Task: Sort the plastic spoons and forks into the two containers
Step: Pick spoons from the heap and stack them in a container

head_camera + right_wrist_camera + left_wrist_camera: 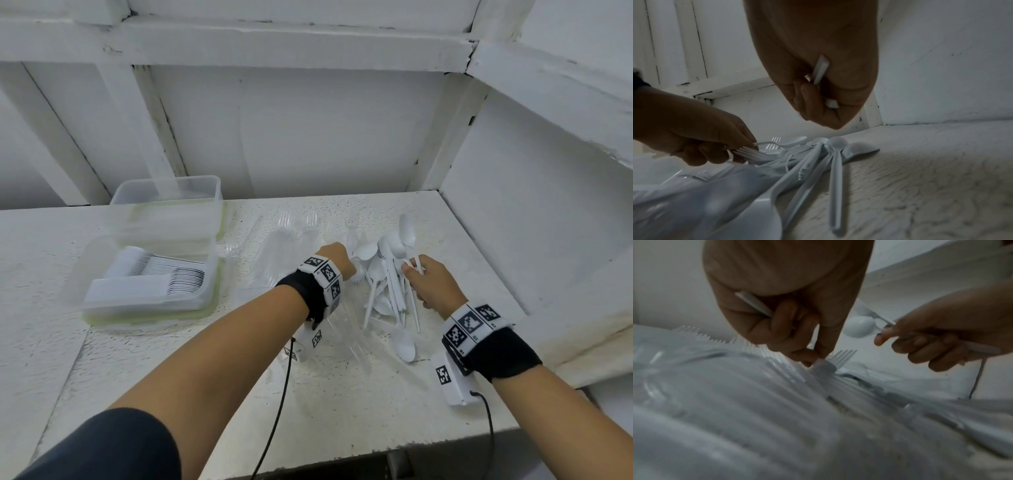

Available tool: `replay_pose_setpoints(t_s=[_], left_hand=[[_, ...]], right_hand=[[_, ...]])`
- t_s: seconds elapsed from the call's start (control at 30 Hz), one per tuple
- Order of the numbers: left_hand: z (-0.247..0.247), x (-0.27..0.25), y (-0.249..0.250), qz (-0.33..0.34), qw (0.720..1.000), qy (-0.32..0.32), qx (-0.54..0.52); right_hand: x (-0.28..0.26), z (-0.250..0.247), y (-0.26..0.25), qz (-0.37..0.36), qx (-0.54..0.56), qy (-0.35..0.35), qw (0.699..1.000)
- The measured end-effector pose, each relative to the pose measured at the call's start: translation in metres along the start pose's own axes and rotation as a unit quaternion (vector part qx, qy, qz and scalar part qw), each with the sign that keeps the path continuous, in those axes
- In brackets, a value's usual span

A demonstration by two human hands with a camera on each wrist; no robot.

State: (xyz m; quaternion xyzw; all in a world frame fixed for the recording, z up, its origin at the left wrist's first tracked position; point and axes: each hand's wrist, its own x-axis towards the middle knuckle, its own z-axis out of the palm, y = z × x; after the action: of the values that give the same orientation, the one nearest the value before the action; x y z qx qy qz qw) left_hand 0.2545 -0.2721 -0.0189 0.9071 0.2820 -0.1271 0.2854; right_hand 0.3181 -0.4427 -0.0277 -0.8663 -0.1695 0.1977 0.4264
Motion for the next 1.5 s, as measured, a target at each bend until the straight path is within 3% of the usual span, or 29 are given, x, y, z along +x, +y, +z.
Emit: replay_pose_setpoints(t_s=[0.17,0.3,0.4,0.5,0.57,0.67,0.73,0.8,0.87,0.9,1.0,1.1,1.2,1.3,1.37,1.43,1.5], left_hand=[[-0.021,-0.012,-0.009,0.034,0.996,0.038,0.079],[-0.045,-0.03,-0.023,0.054,0.987,0.112,0.101],[-0.059,-0.042,-0.036,0.073,0.977,0.197,0.039],[-0.068,-0.047,-0.048,0.085,0.956,0.256,-0.118],[-0.071,-0.047,-0.052,0.095,0.921,0.277,-0.257],[-0.074,-0.047,-0.055,0.084,0.838,0.281,-0.46],[-0.075,-0.047,-0.056,0.061,0.774,0.225,-0.589],[-0.073,-0.047,-0.055,0.041,0.692,0.126,-0.71],[-0.068,-0.048,-0.054,0.029,0.616,0.046,-0.786],[-0.065,-0.048,-0.053,0.025,0.592,0.026,-0.805],[-0.057,-0.045,-0.048,-0.001,0.557,0.019,-0.83],[-0.05,-0.04,-0.042,-0.03,0.533,0.04,-0.844],[-0.044,-0.036,-0.037,-0.052,0.55,0.05,-0.832],[-0.038,-0.034,-0.029,-0.057,0.619,0.029,-0.783],[-0.033,-0.032,-0.022,-0.038,0.694,0.019,-0.719],[-0.028,-0.03,-0.016,0.0,0.802,0.023,-0.597],[-0.023,-0.024,-0.013,0.052,0.913,0.037,-0.403]], right_hand=[[0.005,-0.003,0.0,-0.007,-0.089,0.011,0.996],[0.013,-0.001,-0.001,0.0,-0.189,-0.011,0.982],[0.019,0.007,0.0,0.016,-0.246,-0.031,0.969],[0.022,0.012,0.002,0.029,-0.255,-0.039,0.966],[0.021,0.012,0.002,0.028,-0.249,-0.033,0.968],[0.017,0.01,0.002,0.035,-0.229,-0.032,0.972],[0.015,0.01,0.001,0.042,-0.23,-0.041,0.972],[0.013,0.009,0.001,0.046,-0.234,-0.041,0.97],[0.012,0.008,0.0,0.06,-0.206,-0.035,0.976],[0.01,0.007,-0.001,0.072,-0.171,-0.03,0.982],[0.004,0.001,-0.003,0.112,-0.028,-0.008,0.993],[-0.004,-0.005,-0.003,0.149,0.099,0.004,0.984],[-0.005,-0.007,0.001,0.159,0.187,-0.008,0.969],[-0.008,-0.005,0.001,0.175,0.249,-0.014,0.952],[-0.011,-0.005,-0.002,0.187,0.284,-0.019,0.94],[-0.012,-0.005,-0.004,0.191,0.3,-0.025,0.934],[-0.013,-0.008,-0.006,0.192,0.307,-0.031,0.932]])
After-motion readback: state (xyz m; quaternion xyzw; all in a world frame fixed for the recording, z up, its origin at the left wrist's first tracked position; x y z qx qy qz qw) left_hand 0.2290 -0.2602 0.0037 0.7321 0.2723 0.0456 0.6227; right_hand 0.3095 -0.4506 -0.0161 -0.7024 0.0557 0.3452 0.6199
